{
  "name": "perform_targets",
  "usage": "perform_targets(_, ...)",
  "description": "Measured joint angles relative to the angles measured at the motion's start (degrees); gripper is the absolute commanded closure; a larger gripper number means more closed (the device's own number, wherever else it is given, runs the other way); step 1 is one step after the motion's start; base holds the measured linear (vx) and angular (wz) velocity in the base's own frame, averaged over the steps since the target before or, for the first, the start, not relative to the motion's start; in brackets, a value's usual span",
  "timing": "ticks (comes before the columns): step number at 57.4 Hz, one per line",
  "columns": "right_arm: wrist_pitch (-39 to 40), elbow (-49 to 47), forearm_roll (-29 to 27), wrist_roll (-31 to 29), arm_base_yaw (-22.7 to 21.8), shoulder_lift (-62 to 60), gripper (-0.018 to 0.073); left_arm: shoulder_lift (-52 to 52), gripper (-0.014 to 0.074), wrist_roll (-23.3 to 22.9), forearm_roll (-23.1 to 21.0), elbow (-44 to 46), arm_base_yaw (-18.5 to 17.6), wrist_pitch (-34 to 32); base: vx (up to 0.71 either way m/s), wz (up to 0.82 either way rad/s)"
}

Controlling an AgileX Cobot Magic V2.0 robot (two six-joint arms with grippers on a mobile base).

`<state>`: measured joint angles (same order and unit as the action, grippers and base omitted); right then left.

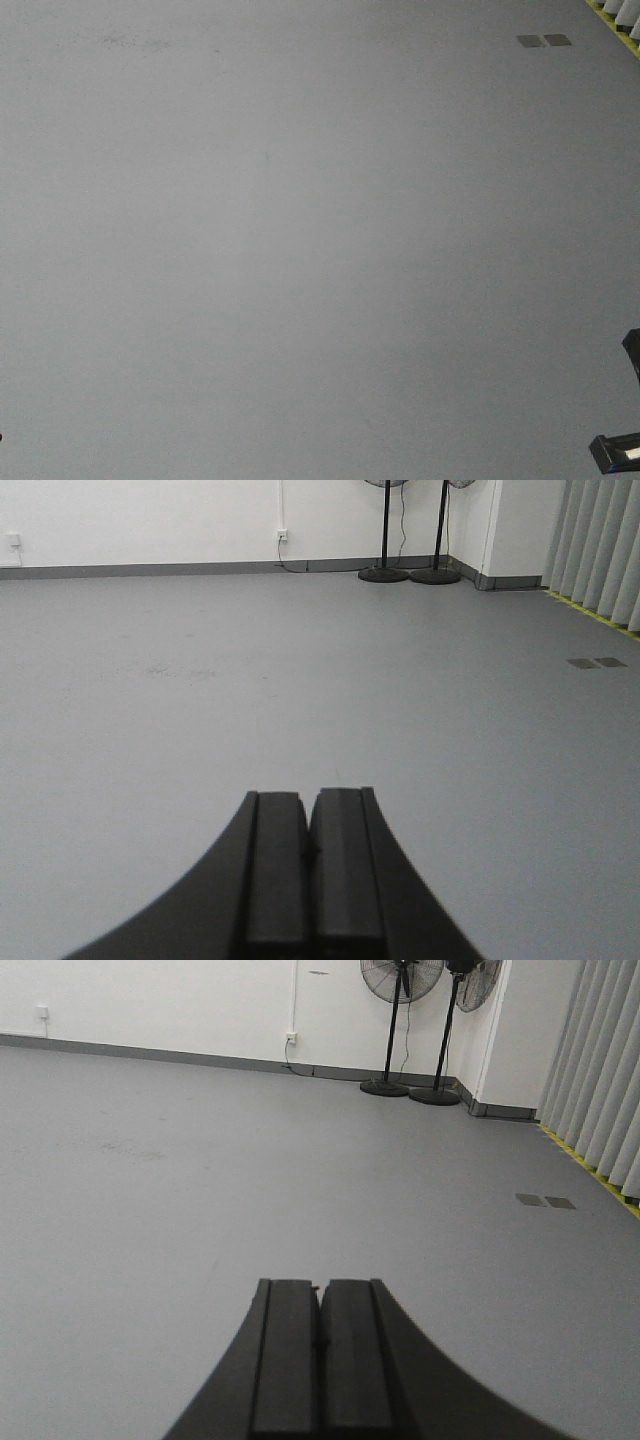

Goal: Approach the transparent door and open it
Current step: 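Drive the base forward across the grey floor, arms held still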

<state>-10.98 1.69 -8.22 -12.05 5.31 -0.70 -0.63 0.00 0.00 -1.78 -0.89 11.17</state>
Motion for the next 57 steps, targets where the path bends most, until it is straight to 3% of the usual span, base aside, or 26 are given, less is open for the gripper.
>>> perform_targets(57,0.0,0.0,0.0,0.0,0.0,0.0,0.0548,0.0,0.0599,0.0,0.0,0.0,0.0,0.0,0.02,-0.01)
